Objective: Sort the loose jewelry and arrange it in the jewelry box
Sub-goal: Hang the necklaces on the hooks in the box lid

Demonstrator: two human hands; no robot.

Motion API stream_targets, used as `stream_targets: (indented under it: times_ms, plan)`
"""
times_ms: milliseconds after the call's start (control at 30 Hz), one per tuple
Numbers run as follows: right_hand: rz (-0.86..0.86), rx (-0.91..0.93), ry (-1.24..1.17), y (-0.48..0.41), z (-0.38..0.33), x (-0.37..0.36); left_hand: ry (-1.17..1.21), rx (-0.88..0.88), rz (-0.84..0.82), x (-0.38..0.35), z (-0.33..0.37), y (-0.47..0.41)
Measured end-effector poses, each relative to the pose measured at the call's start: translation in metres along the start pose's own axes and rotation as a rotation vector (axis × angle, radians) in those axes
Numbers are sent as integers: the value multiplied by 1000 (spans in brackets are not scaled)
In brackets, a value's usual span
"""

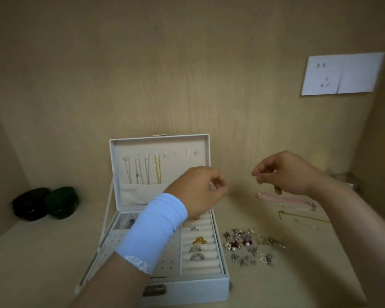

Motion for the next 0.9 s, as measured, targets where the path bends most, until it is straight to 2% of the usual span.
stream_targets:
  times_ms: [133,233,367,700,900]
  plan:
    - [-57,-137,205,-12,52,14,-38,-47,-137,-47,21,-49]
    - [-140,-249,293,-17,81,18,-99,-16,-263,-83,27,-81]
    - [-159,-350,366,-18,105,16,-133,22,-376,-129,35,-109]
    - [-163,-408,359,-34,128,-10,-288,173,-400,-177,27,-132]
    - [-196,-367,335,-38,129,-12,-467,99,-400,-176,31,-125]
Point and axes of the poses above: each hand's wrist, its own y-axis away from the middle knuckle, its own x-axis out of the back of the hand, z = x × y, the point moved 3 cm from there along -y, towards the middle knuckle, and after that the axes turned 10 degrees about -x, right-handed, at the moved point
